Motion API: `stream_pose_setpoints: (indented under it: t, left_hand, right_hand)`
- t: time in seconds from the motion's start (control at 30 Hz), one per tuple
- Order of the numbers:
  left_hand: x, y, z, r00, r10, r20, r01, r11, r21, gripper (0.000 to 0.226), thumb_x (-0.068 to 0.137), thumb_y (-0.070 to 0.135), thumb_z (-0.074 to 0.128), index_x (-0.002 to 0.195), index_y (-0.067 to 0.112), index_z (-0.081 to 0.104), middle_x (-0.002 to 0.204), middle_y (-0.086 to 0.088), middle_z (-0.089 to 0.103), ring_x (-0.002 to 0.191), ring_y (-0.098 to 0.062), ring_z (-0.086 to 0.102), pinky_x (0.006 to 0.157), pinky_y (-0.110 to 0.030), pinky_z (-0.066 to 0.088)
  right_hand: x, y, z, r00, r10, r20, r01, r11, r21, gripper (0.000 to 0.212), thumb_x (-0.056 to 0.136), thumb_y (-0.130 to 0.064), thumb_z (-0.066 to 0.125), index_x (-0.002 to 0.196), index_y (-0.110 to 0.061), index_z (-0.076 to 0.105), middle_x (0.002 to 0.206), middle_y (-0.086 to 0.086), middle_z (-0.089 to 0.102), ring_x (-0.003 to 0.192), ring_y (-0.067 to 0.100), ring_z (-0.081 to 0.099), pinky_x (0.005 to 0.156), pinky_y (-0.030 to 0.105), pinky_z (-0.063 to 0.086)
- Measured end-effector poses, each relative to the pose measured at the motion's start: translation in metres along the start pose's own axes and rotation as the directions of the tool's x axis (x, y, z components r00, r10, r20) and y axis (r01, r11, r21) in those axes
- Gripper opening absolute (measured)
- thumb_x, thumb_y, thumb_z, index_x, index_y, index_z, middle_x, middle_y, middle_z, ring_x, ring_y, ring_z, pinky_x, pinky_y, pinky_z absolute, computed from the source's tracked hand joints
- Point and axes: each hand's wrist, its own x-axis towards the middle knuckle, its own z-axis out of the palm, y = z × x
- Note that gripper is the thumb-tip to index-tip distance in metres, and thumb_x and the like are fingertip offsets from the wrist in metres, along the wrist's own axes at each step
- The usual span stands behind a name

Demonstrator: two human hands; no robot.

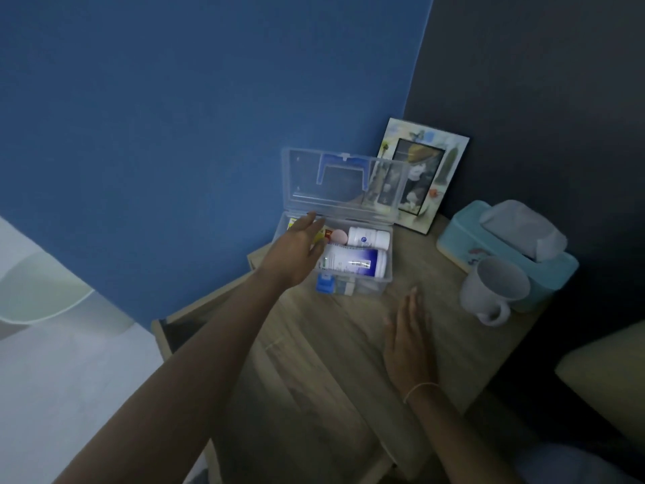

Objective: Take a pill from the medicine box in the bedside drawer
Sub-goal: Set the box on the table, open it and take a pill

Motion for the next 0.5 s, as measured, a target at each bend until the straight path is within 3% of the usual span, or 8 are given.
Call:
stream_pose_setpoints:
  t: [0.13,0.37,0.5]
  left_hand:
    - [0.017,0.013,0.002,1.000,-0.027,0.008,0.027,1.000,0.002,0.041,0.098,0.020,0.047,0.138,0.009,0.047,0.147,-0.014,0.044,0.137,-0.026,0.041,0.111,-0.031,0.031]
    - [0.050,0.021,0.018,0.982,-0.179,0.060,0.182,0.982,-0.053,0.017,0.087,0.017,0.061,0.094,0.010,0.075,0.102,-0.016,0.073,0.100,-0.029,0.065,0.087,-0.035,0.050]
    - [0.064,0.025,0.030,0.943,-0.332,0.023,0.333,0.942,-0.038,0.020,0.081,0.019,0.070,0.098,0.011,0.074,0.104,-0.014,0.073,0.102,-0.028,0.066,0.084,-0.029,0.047]
  right_hand:
    - [0.003,-0.001,0.006,0.994,-0.037,0.103,0.057,0.979,-0.196,0.065,0.096,-0.047,0.004,0.151,-0.011,0.007,0.162,0.009,0.004,0.150,0.021,0.001,0.123,0.045,0.006]
    - [0.002,-0.003,0.002,0.993,-0.043,0.114,0.064,0.980,-0.187,0.062,0.099,-0.043,0.018,0.152,-0.012,0.015,0.162,0.008,0.012,0.150,0.020,0.006,0.122,0.044,0.007]
    - [0.003,-0.001,0.002,0.992,-0.040,0.121,0.060,0.984,-0.166,0.062,0.099,-0.045,0.018,0.152,-0.013,0.014,0.162,0.007,0.011,0.150,0.019,0.004,0.122,0.045,0.007]
